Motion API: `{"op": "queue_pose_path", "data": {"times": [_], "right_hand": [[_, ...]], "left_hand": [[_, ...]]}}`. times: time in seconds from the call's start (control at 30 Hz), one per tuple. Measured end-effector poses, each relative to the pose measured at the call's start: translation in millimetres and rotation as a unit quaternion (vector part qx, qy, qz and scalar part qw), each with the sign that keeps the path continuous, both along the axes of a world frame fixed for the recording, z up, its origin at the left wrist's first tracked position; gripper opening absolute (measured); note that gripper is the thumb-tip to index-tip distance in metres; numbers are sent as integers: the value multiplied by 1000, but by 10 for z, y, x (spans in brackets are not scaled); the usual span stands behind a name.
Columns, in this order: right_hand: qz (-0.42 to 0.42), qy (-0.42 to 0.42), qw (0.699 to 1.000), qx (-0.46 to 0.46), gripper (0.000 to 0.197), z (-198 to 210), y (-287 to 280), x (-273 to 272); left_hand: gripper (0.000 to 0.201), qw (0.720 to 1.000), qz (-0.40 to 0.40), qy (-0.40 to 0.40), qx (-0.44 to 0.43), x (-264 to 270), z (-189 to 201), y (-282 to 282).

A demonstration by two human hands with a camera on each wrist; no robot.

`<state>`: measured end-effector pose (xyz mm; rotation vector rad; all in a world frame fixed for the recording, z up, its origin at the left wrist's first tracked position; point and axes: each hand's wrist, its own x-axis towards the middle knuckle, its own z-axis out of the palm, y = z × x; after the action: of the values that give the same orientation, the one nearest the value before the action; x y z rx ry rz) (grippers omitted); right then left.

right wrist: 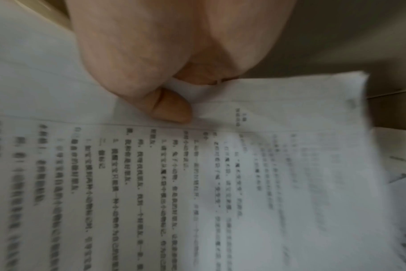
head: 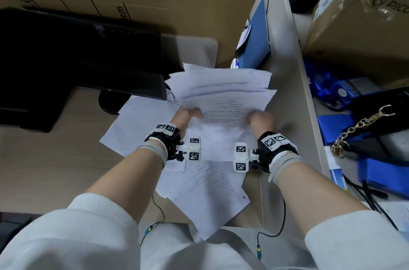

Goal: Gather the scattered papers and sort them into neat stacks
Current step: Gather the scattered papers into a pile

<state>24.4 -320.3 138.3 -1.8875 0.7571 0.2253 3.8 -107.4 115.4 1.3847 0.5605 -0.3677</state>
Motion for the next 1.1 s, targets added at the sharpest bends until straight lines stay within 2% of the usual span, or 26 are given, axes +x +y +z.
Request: {"op": "queue_pose_path", "data": {"times": [0.13,0.27,0.43,0.5,0.6,0.7,0.73,0.83,0.9,1.03,1.1], "right_hand": [[-8,8,1000,15,13,64,24,5],[-5,25,1000,15,19,-57,16,14],[-32,58,998,1,16,-328,13,15],[-45,73,996,-6,13,-395,23,34],[-55,80,995,-17,13,-382,36,71],[-49,71,996,-36,10,-346,23,82],[-59,69,995,-48,8,-365,-9,90],[-35,85,990,-112,21,-432,-196,121],[-17,93,988,-121,26,-407,-241,149],[1,89,996,-26,12,-288,-127,99],[35,98,995,7,15,-327,-106,87]], "left_hand": [[33,999,8,-33,-19,-12,190,10],[42,999,-7,18,-45,8,93,61],[32,997,-41,58,-26,17,-176,46],[13,998,-42,55,-11,39,-225,36],[9,997,-44,71,0,100,-365,82],[13,994,-60,89,1,212,-627,138],[12,992,-73,100,-2,254,-627,121],[19,991,-91,101,-15,350,-527,35],[18,992,-88,91,-19,407,-448,-52],[27,991,-106,84,-9,443,-522,-120],[33,992,-91,82,-14,487,-602,-103]]}}
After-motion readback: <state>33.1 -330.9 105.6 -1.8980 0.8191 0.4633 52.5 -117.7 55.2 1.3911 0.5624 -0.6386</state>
